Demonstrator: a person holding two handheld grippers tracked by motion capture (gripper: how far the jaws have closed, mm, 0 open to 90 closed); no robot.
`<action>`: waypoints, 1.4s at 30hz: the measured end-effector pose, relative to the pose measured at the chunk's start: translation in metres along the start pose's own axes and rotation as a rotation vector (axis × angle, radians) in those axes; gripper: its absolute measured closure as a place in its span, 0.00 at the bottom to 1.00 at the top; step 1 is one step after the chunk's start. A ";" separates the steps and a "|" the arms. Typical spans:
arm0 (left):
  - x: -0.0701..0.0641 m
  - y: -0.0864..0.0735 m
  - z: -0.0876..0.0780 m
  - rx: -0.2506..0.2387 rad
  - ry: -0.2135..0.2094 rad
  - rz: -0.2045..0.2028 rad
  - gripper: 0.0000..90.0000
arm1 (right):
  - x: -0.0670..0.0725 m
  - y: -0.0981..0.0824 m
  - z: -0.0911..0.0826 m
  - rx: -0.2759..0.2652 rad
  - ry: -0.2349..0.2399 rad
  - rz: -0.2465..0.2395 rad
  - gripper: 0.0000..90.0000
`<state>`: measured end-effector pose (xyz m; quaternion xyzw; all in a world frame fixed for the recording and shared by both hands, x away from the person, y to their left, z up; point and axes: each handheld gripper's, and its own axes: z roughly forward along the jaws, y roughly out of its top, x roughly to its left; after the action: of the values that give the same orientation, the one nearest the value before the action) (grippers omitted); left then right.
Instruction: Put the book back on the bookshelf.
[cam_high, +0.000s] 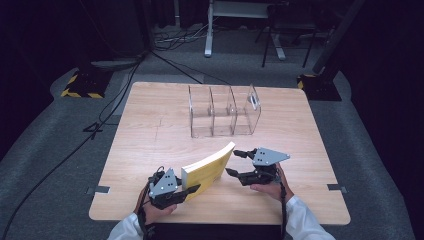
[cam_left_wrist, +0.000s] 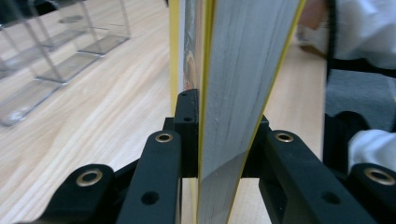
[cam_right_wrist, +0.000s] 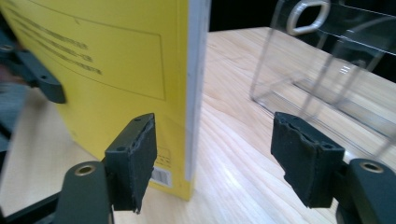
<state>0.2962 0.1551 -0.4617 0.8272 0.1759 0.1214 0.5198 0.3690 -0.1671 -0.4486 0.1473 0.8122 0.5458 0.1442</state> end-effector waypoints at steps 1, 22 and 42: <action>0.000 0.000 0.000 -0.007 -0.021 -0.008 0.84 | 0.000 0.001 0.001 0.004 0.026 -0.011 0.35; 0.032 0.005 0.014 -0.015 -0.083 -0.041 0.76 | 0.003 -0.002 0.000 0.002 0.243 -0.074 0.78; 0.045 0.004 0.011 0.010 -0.121 -0.015 0.78 | 0.007 -0.002 -0.004 0.019 0.237 -0.083 0.75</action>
<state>0.3421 0.1633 -0.4618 0.8342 0.1509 0.0664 0.5262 0.3610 -0.1682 -0.4496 0.0494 0.8340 0.5454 0.0682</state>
